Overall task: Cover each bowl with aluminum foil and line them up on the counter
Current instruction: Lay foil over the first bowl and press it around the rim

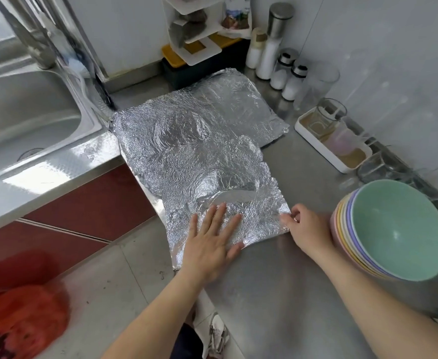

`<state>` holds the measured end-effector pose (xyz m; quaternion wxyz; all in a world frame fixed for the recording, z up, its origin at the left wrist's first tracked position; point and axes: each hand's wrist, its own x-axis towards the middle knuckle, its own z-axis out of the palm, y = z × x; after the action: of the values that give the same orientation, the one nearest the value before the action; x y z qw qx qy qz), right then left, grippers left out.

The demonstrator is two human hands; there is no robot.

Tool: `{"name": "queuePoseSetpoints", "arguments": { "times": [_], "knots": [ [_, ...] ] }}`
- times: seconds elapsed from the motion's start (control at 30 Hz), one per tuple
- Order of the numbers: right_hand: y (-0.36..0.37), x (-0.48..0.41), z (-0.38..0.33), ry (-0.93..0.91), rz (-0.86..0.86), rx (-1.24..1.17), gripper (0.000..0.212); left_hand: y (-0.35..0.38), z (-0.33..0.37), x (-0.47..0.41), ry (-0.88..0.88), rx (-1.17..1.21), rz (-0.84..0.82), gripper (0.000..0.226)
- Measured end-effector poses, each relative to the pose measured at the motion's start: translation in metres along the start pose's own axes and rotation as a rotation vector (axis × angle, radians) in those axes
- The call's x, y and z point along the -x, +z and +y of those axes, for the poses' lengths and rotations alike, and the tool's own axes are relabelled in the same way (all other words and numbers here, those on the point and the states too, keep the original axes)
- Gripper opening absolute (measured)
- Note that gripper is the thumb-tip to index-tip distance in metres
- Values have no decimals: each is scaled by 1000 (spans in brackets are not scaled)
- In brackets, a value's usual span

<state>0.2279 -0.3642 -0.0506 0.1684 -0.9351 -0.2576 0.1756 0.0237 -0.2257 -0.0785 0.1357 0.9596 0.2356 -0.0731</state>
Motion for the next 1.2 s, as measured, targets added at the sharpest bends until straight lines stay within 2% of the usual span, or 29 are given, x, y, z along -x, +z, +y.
{"name": "queuePoseSetpoints", "arguments": {
  "times": [0.03,0.1,0.17,0.23,0.27,0.33,0.4,0.6,0.77,0.93,1.0,1.2],
  "knots": [
    [-2,2,-3,-44,77,72,21,1,1,0,-7,4,-4,63],
    [0,12,-17,-193,258,239,40,3,2,-1,-21,3,8,63],
    [13,33,-39,-455,345,272,45,1,3,-2,-31,-3,11,64],
    [39,59,-50,-708,228,304,50,-1,2,0,-20,-15,-32,66],
    [51,71,-49,-750,119,343,56,-1,1,1,-17,-12,-36,66],
    [63,82,-37,-734,-27,431,66,-1,0,2,-29,7,15,66],
    [62,78,-21,-700,-92,482,71,4,-1,1,-40,9,69,66],
    [34,63,11,-576,-157,535,75,10,-4,2,-57,-20,89,67],
    [27,57,20,-408,-139,499,75,9,-4,2,-74,-10,65,67],
    [26,54,28,-421,-123,548,75,-1,-4,3,-60,-7,23,68],
    [22,53,26,-389,-78,527,72,-5,-3,3,-33,-26,55,70],
    [28,34,-19,-393,80,327,62,6,-2,5,-42,-20,39,67]
  ]
}}
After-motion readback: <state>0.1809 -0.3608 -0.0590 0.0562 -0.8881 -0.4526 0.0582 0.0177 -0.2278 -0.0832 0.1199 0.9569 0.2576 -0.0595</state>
